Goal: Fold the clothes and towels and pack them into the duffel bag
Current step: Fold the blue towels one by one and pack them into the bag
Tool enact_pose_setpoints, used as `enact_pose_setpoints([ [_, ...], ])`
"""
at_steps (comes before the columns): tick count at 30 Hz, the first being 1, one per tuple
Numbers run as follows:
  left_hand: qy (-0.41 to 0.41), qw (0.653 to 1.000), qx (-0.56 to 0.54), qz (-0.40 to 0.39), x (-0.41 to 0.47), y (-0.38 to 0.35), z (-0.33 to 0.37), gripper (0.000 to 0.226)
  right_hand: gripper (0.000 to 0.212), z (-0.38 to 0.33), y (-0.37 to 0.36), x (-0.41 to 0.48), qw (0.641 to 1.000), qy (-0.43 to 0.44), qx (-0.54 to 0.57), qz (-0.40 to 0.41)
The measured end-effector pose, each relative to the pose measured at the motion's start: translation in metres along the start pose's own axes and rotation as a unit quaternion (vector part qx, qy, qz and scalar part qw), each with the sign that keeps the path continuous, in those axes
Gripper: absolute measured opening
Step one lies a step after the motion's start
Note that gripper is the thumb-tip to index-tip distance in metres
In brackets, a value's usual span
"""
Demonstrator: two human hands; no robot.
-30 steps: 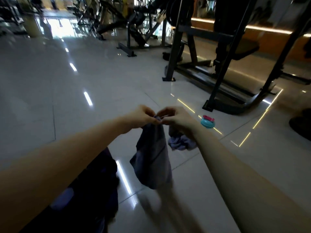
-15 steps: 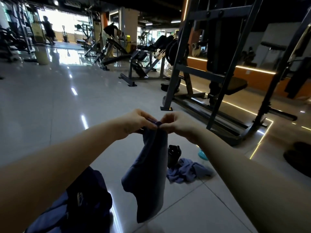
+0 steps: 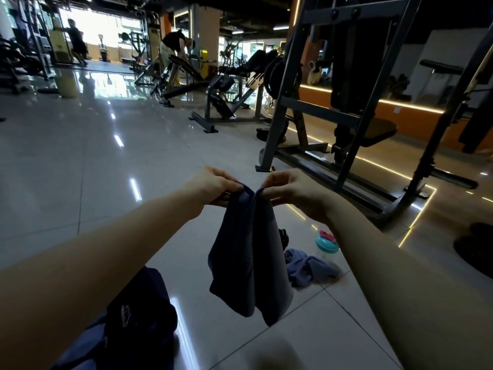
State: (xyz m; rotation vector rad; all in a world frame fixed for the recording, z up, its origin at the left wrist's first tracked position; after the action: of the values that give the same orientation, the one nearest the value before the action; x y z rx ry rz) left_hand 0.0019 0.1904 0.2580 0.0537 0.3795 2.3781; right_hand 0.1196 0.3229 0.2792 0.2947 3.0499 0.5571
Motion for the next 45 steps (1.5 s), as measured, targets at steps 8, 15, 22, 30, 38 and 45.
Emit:
enact_pose_setpoints([
  [8,-0.062,0.99,0.027,0.124,0.006,0.0,0.002,0.01,0.013,0.0,0.005,-0.001,1.0,0.006,-0.02,0.016],
  [15,-0.054,0.997,0.053,0.021,0.004,-0.028,0.008,0.011,0.008,0.01,-0.004,0.002,0.997,0.029,-0.016,0.065],
  [22,-0.043,0.998,0.018,-0.047,0.002,-0.034,0.003,0.013,0.007,0.011,0.004,0.005,0.993,0.046,-0.033,0.101],
  [30,-0.071,0.994,0.054,-0.067,-0.001,-0.035,0.01,0.019,0.012,0.01,0.006,0.009,0.99,0.042,-0.041,0.128],
  [38,-0.106,0.992,0.07,-0.007,-0.005,-0.03,0.013,0.012,0.014,0.016,0.004,0.009,0.991,0.019,-0.059,0.122],
  [45,-0.148,0.979,0.139,0.021,-0.005,-0.028,-0.013,0.024,0.006,0.005,0.035,-0.003,0.986,0.066,0.044,0.15],
])
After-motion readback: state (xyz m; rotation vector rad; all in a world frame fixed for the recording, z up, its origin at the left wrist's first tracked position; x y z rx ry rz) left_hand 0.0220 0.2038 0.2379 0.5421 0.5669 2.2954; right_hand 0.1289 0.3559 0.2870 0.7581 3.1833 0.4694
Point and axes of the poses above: each hand's wrist, its own x-axis towards the middle knuckle, its own y-axis out of the back of the hand, z = x × y, the point moved 8 cm from there along x, towards the middle knuckle, and after that the axes turned 6 degrees about x, right-handed, at the moved point
